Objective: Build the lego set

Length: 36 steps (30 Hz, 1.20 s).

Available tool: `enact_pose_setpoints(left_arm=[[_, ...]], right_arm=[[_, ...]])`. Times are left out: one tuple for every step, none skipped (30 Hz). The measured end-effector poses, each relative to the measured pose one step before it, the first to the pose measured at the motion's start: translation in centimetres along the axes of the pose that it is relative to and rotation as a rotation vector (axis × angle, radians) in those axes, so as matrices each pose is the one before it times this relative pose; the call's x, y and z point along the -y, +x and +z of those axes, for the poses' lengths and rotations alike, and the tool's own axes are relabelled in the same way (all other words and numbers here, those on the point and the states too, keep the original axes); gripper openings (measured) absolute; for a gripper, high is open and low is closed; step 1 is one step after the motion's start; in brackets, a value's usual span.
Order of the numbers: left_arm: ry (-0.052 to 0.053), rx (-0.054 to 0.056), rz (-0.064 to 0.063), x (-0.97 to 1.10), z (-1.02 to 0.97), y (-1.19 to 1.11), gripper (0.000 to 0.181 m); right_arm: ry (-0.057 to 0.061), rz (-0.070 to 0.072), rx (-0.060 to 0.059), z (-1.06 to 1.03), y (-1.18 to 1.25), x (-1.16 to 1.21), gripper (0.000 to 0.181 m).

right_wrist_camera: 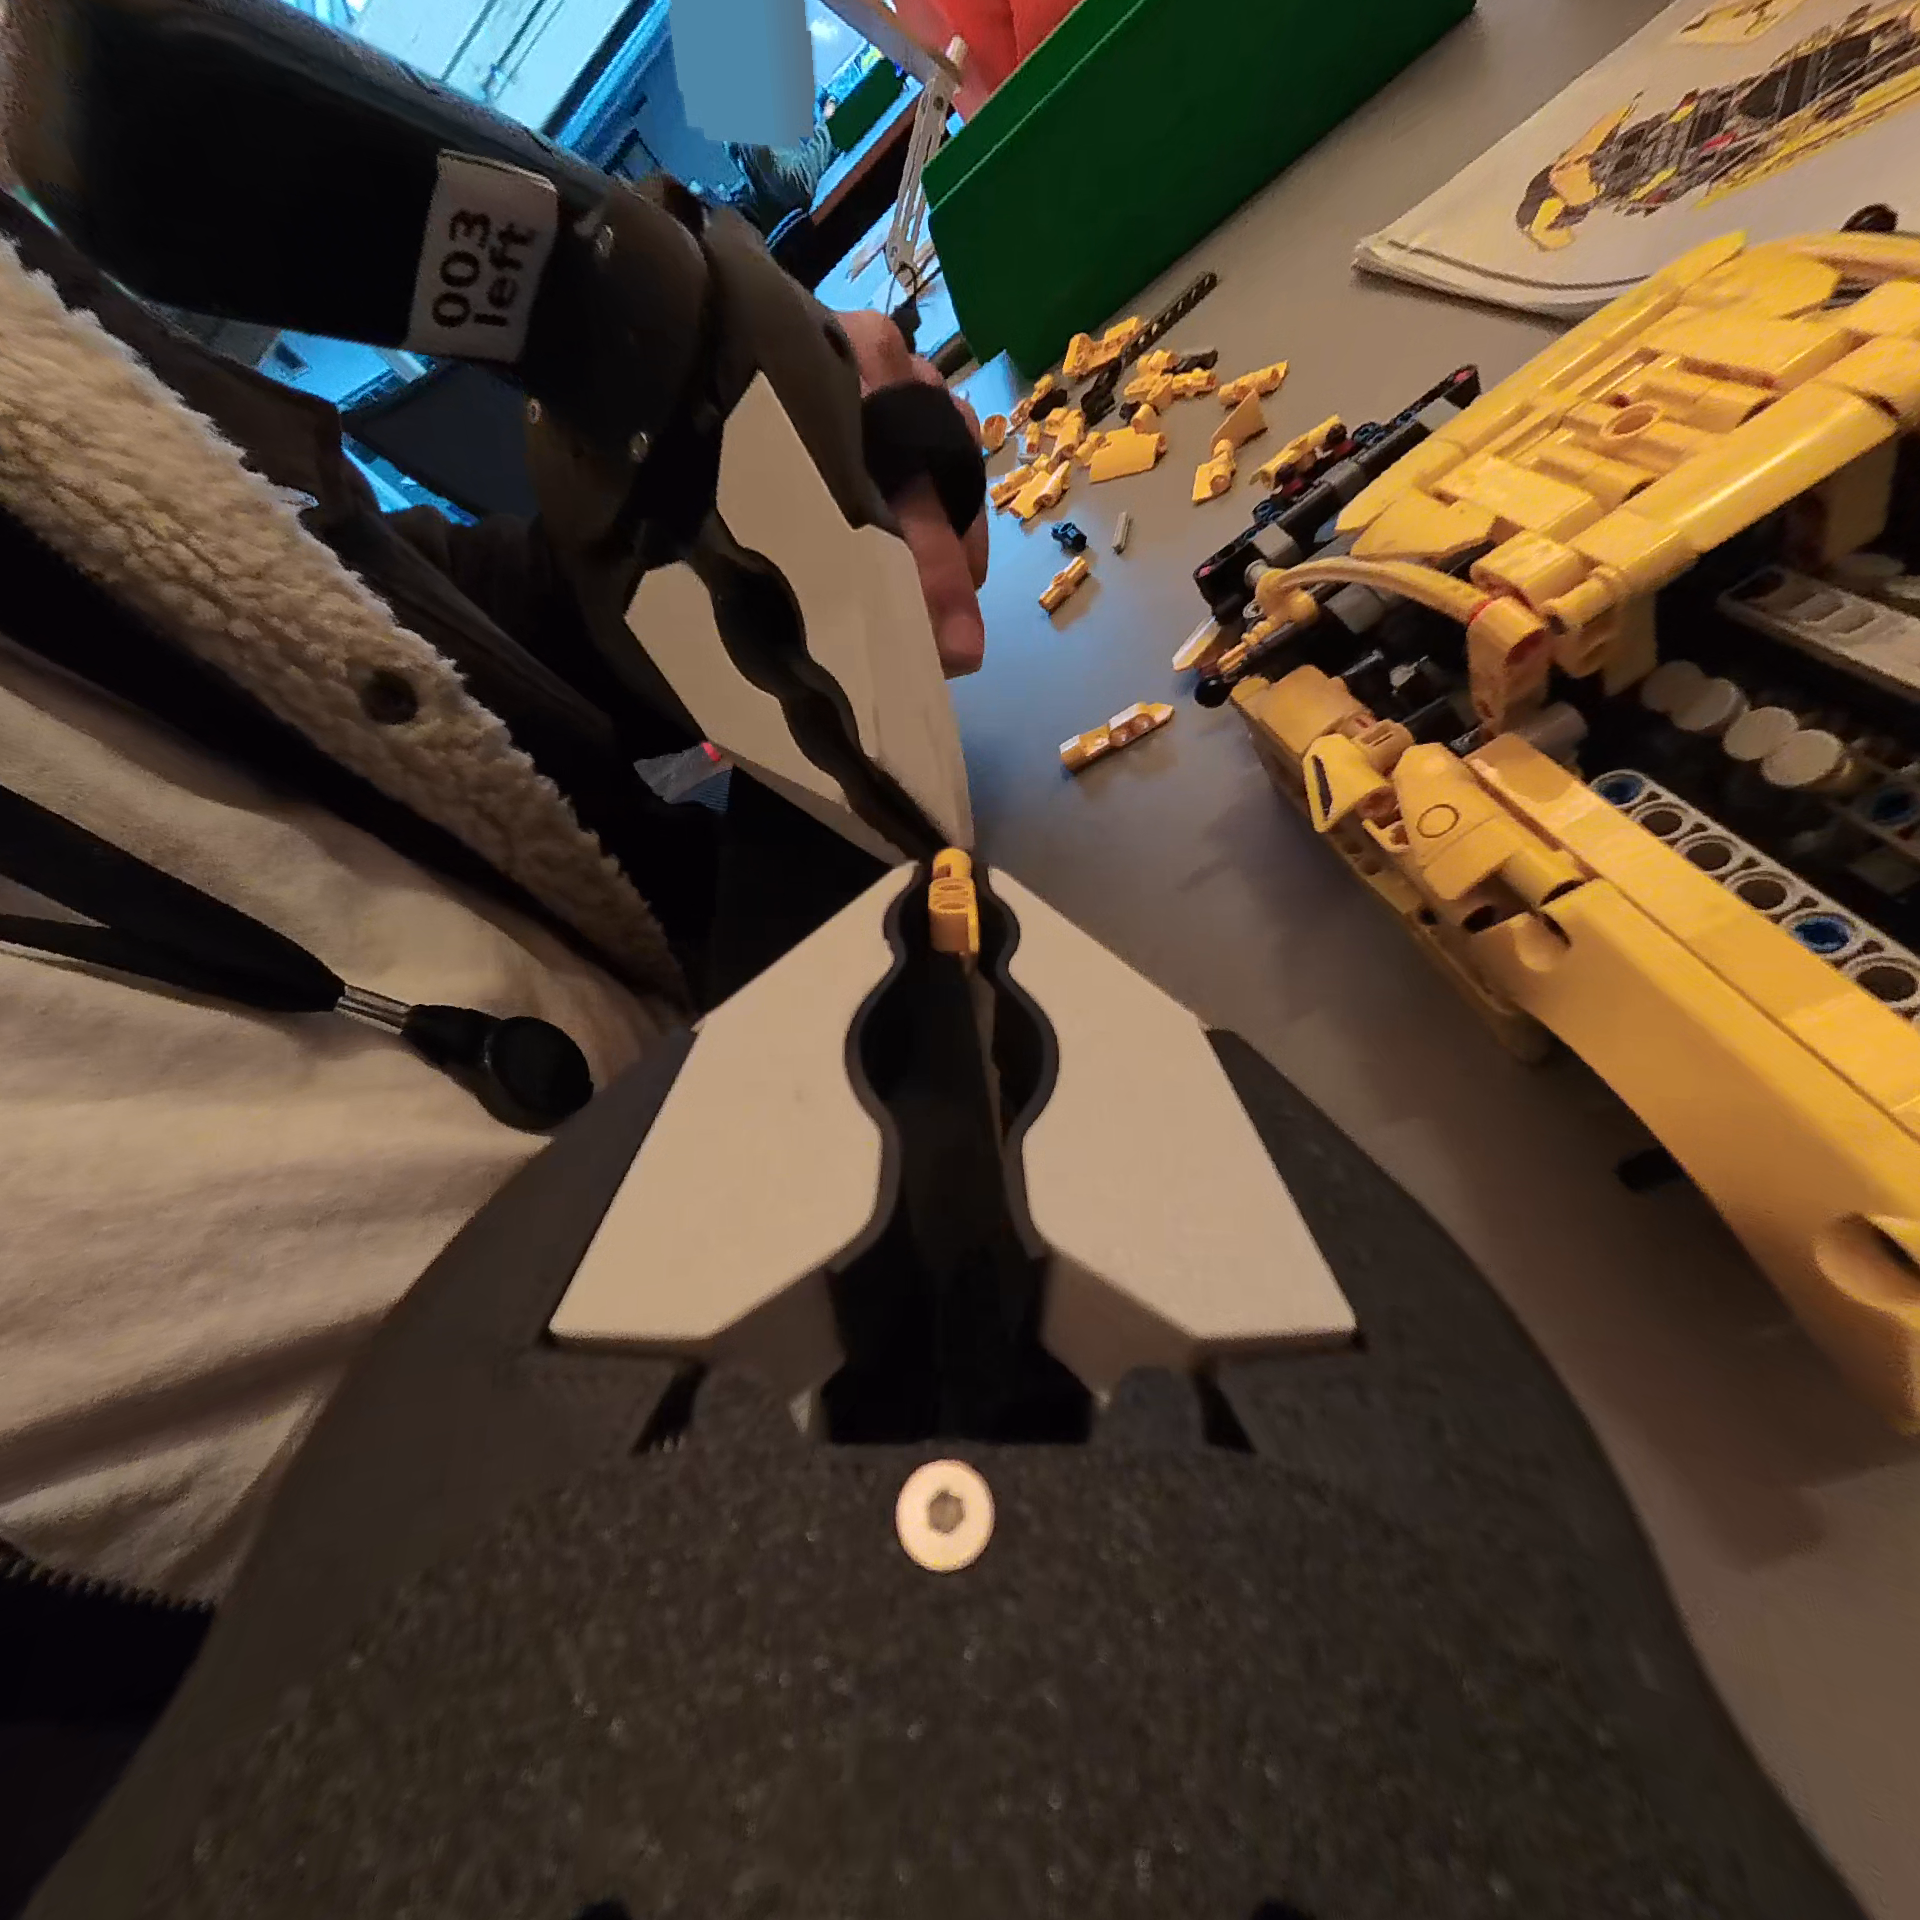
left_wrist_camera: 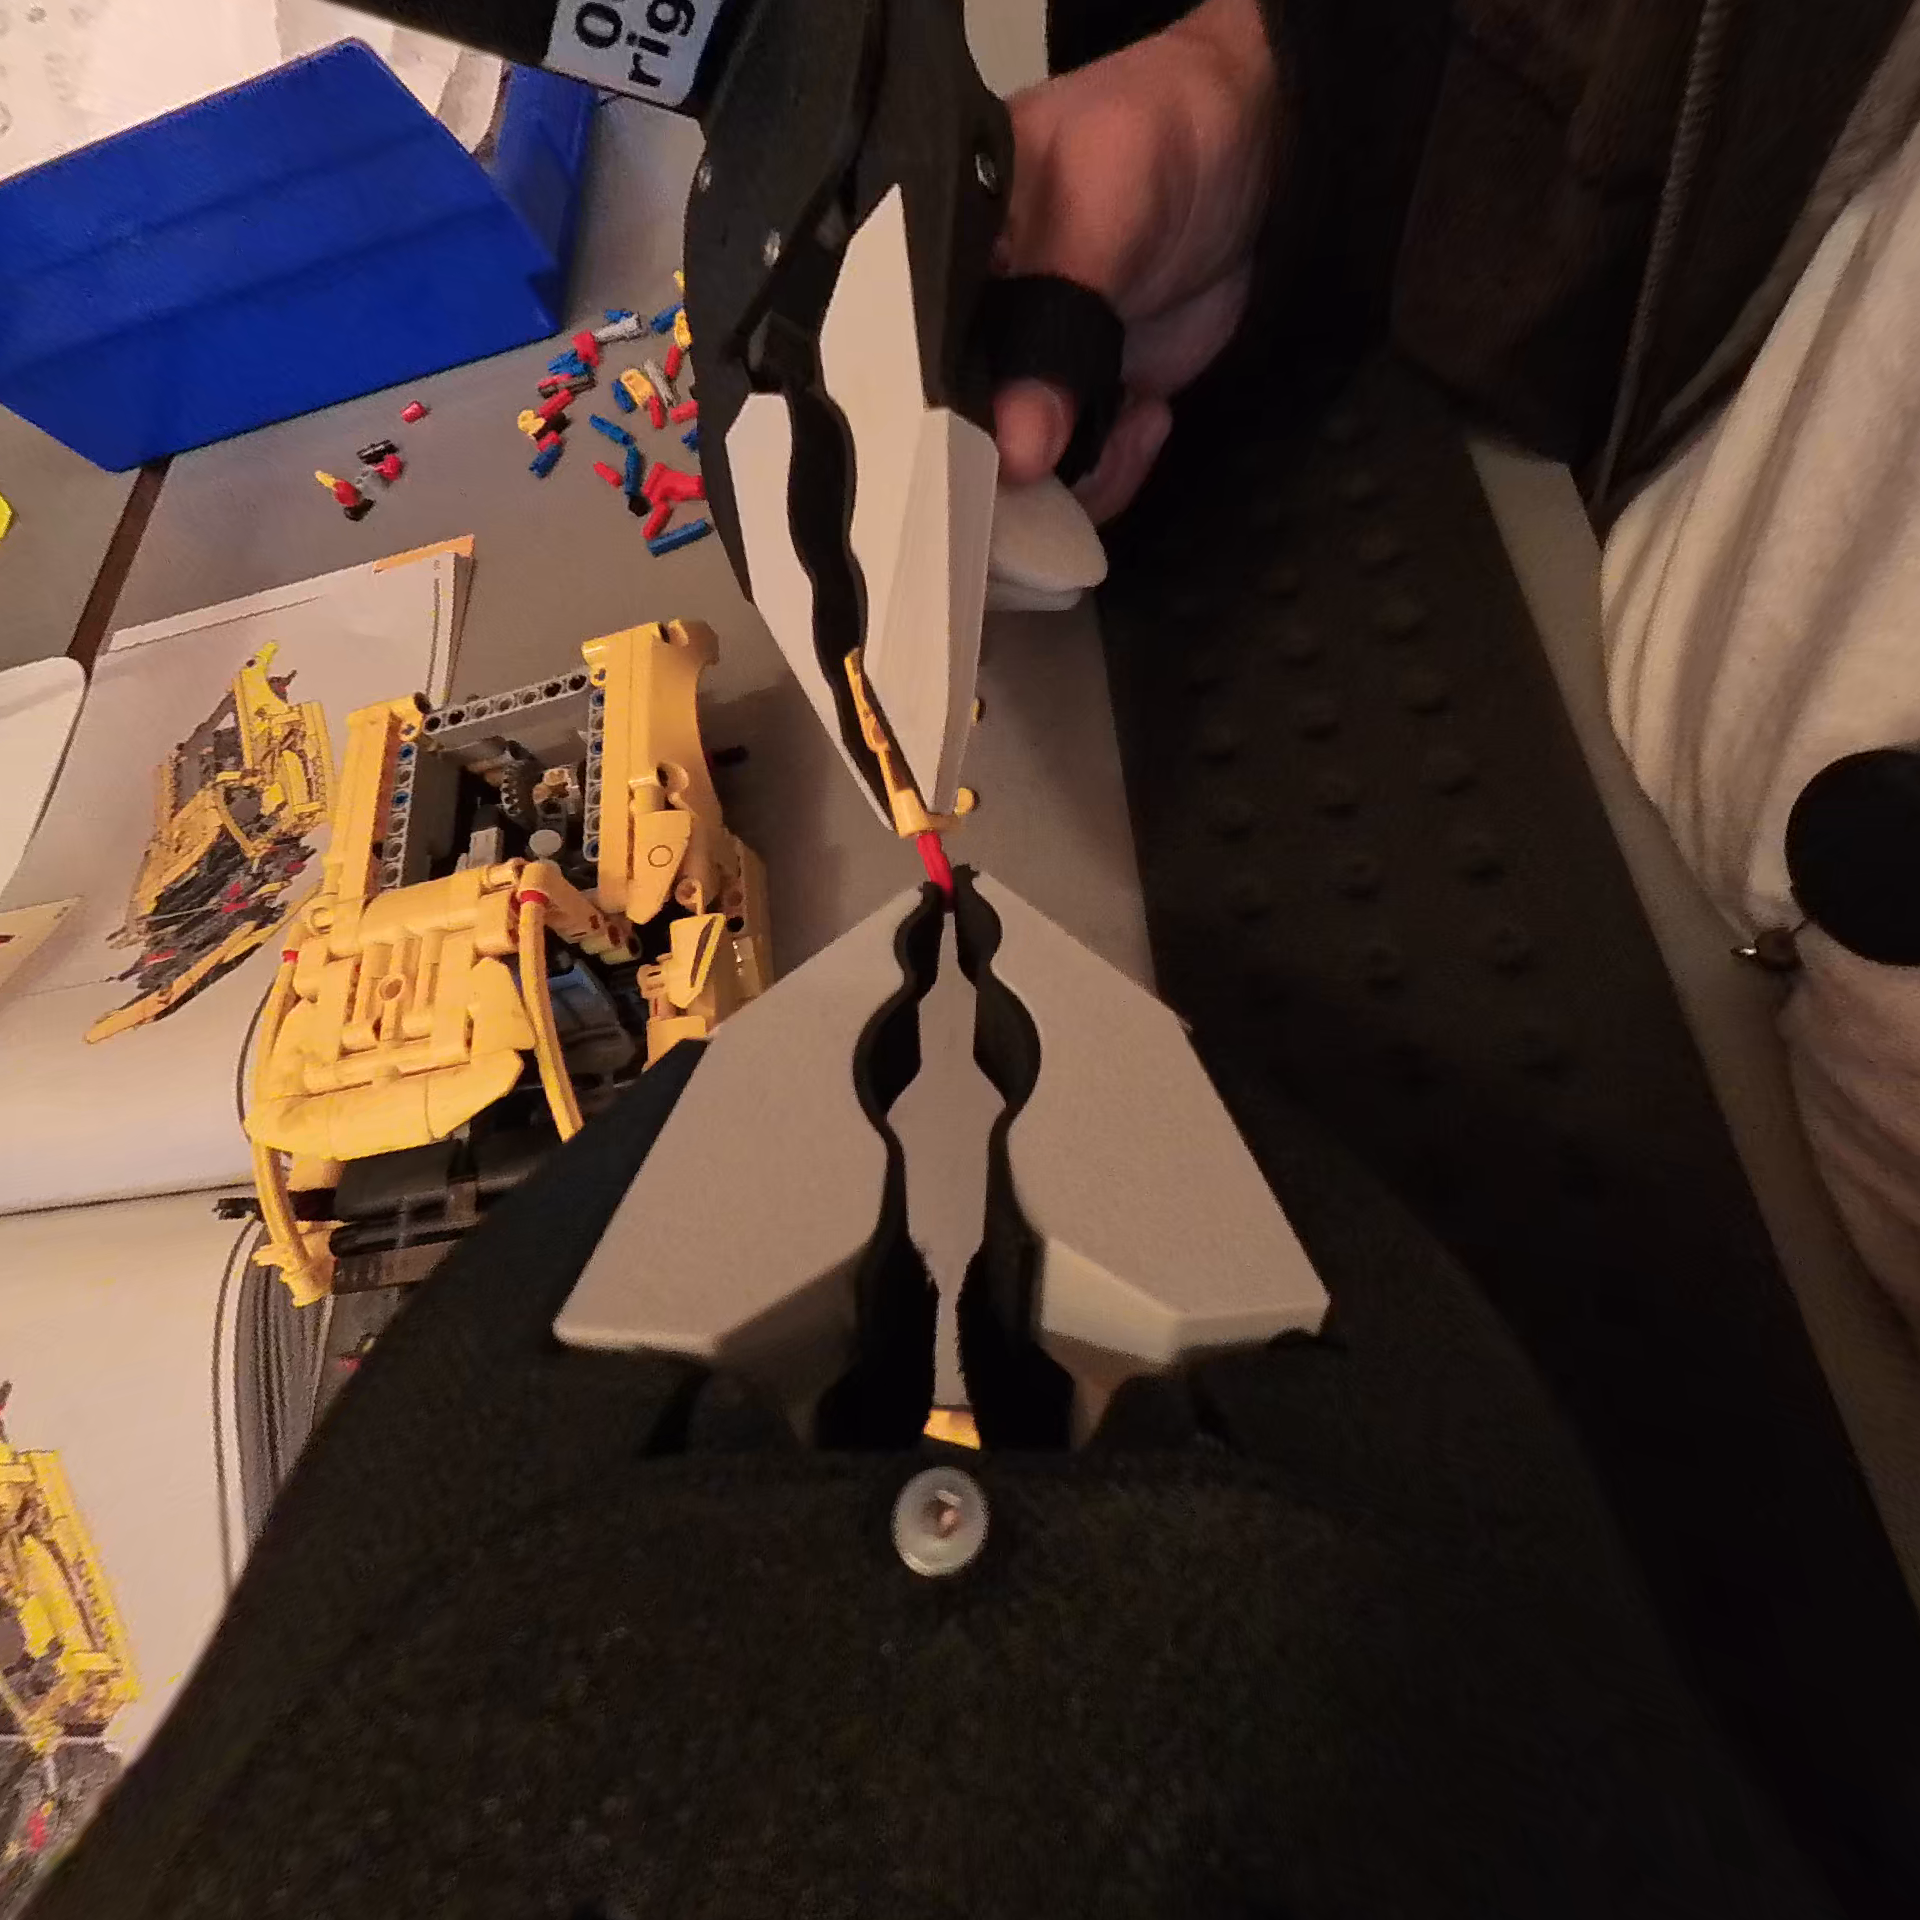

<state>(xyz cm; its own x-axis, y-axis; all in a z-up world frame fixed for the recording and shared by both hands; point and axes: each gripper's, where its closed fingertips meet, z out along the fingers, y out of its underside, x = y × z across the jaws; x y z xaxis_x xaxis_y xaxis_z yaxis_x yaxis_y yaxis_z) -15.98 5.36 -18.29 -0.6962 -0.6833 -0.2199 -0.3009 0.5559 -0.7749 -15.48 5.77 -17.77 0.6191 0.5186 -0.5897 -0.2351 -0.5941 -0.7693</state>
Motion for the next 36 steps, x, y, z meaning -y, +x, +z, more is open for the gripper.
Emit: enact_pose_setpoints(left_arm=[[-0.0049,-0.0026,0.006,-0.065,-0.01,0.033,0.002],[-0.0052,-0.0013,0.0062,-0.068,0.005,0.016,0.002],[-0.0049,0.0015,0.0077,-0.064,-0.011,-0.036,0.002],[-0.0064,-0.0066,0.003,-0.069,-0.017,0.063,0.002],[-0.0022,-0.003,0.0022,-0.008,-0.026,-0.002,0.002],[0.0,-0.0038,0.0013,0.038,-0.023,0.011,0.002],[-0.0034,-0.005,0.0036,-0.009,-0.009,0.046,0.002],[-0.0062,-0.0039,0.0096,-0.047,-0.008,0.062,0.002],[-0.0091,-0.0093,0.0089,-0.103,0.003,0.135,0.002],[-0.0077,-0.0076,0.0074,-0.108,0.005,0.105,0.002],[-0.003,-0.0048,0.0042,-0.087,0.0,0.05,0.002],[-0.001,-0.0073,0.0027,-0.078,0.0,0.077,0.002],[-0.0015,-0.0134,0.0083,-0.073,-0.005,0.207,0.002],[-0.0115,-0.0174,0.0111,-0.123,0.012,0.278,0.001],[-0.0197,-0.0115,0.0139,-0.225,0.036,0.183,0.002],[-0.013,-0.0127,0.0073,-0.139,0.011,0.163,0.001],[-0.0036,-0.0051,0.0015,-0.052,-0.014,0.018,0.002],[0.0089,-0.0037,-0.0065,0.065,-0.058,-0.031,0.001],[0.0087,-0.0024,-0.0126,0.084,-0.058,-0.085,0.001],[-0.0018,0.0131,-0.0031,-0.059,-0.045,-0.27,0.002],[-0.0031,0.0026,-0.0002,-0.072,-0.058,-0.11,0.002],[-0.0021,-0.0035,-0.009,-0.053,0.007,-0.034,0.002],[0.0035,0.0066,-0.0048,-0.001,0.008,-0.128,0.002],[0.0079,0.0041,-0.0032,0.073,0.003,-0.087,0.002],[0.0085,0.0033,-0.005,0.102,-0.036,-0.099,0.001],[0.009,0.0089,-0.0014,0.124,-0.047,-0.156,0.001],[0.0064,0.0037,-0.0009,0.096,-0.031,-0.074,0.001],[0.0031,0.0019,0.0005,0.026,0.001,-0.027,0.001],[-0.0016,0.0026,0.0001,-0.045,0.055,-0.035,0.001],[0.0008,0.0019,0.0018,-0.025,0.031,-0.008,0.001],[0.001,-0.0052,-0.0007,-0.03,0.006,0.074,0.001],[0.002,-0.0003,-0.0032,-0.013,-0.003,-0.015,0.001],[0.0001,-0.0002,-0.0014,0.006,0.002,-0.025,0.001],[-0.0015,-0.0045,-0.0041,0.002,0.007,0.022,0.001],[-0.0025,-0.0043,-0.005,-0.02,0.031,-0.008,0.001],[-0.0007,-0.0084,-0.0066,-0.032,0.024,0.033,0.001]], right_arm=[[-0.0076,0.0002,-0.002,0.049,0.037,-0.103,0.007],[-0.0058,-0.0017,-0.0032,0.051,0.021,-0.078,0.007],[-0.0107,-0.0026,-0.004,0.055,0.025,-0.156,0.007],[-0.0067,-0.001,-0.0014,0.048,0.013,-0.095,0.007],[-0.0015,-0.0007,-0.0017,0.018,0.014,-0.021,0.007],[0.0012,-0.0032,0.0005,0.001,-0.042,0.022,0.007],[-0.0027,-0.0013,0.0009,0.008,-0.034,-0.039,0.007],[-0.0045,-0.0018,-0.0015,0.05,-0.001,-0.046,0.007],[-0.0097,-0.0036,-0.0022,0.106,-0.01,-0.121,0.007],[-0.0114,-0.0047,-0.0016,0.109,-0.03,-0.125,0.007],[-0.0082,-0.0058,-0.0029,0.082,0.011,-0.059,0.007],[-0.0093,-0.0038,-0.0012,0.079,0.014,-0.081,0.007],[-0.0083,-0.0056,0.0,0.106,-0.003,-0.04,0.007],[-0.0048,-0.0071,-0.0049,0.195,0.047,-0.009,0.006],[-0.0145,-0.004,0.0012,0.221,-0.041,-0.152,0.007],[-0.0149,-0.0059,0.0013,0.166,-0.04,-0.159,0.007],[-0.0053,-0.0036,-0.0017,0.059,0.013,-0.017,0.007],[0.0016,-0.0003,0.0037,-0.044,-0.044,0.066,0.007],[0.0034,0.0026,0.0037,-0.072,-0.032,0.082,0.006],[0.0064,0.0033,0.0006,-0.029,-0.007,0.086,0.006],[0.0005,0.0051,-0.0002,0.065,0.002,-0.044,0.007],[0.0065,0.0075,-0.0016,0.035,0.046,0.037,0.007],[0.0089,0.011,-0.0011,-0.042,0.104,0.094,0.007],[0.0068,0.0096,0.0065,-0.065,0.013,0.069,0.007],[0.0074,0.0091,0.0078,-0.089,-0.006,0.092,0.007],[0.0115,0.0126,0.0055,-0.117,0.028,0.164,0.007],[0.0079,0.0121,0.0083,-0.075,-0.03,0.088,0.007],[0.0031,0.0123,0.0066,-0.021,-0.006,0.007,0.007],[-0.0017,0.0168,0.0007,0.01,0.111,-0.059,0.007],[0.0035,0.0312,0.013,0.042,-0.001,-0.005,0.006],[0.0022,0.0401,0.0231,0.056,-0.046,-0.073,0.006],[0.0077,0.0297,0.014,-0.004,0.043,0.0,0.006],[0.0026,0.0155,0.0048,-0.006,0.047,0.012,0.006],[-0.0066,-0.0021,-0.0055,0.006,0.054,-0.052,0.006],[-0.0138,-0.0091,-0.0192,0.048,0.194,-0.149,0.006],[-0.0103,-0.0145,-0.0198,0.083,0.153,-0.138,0.006]])
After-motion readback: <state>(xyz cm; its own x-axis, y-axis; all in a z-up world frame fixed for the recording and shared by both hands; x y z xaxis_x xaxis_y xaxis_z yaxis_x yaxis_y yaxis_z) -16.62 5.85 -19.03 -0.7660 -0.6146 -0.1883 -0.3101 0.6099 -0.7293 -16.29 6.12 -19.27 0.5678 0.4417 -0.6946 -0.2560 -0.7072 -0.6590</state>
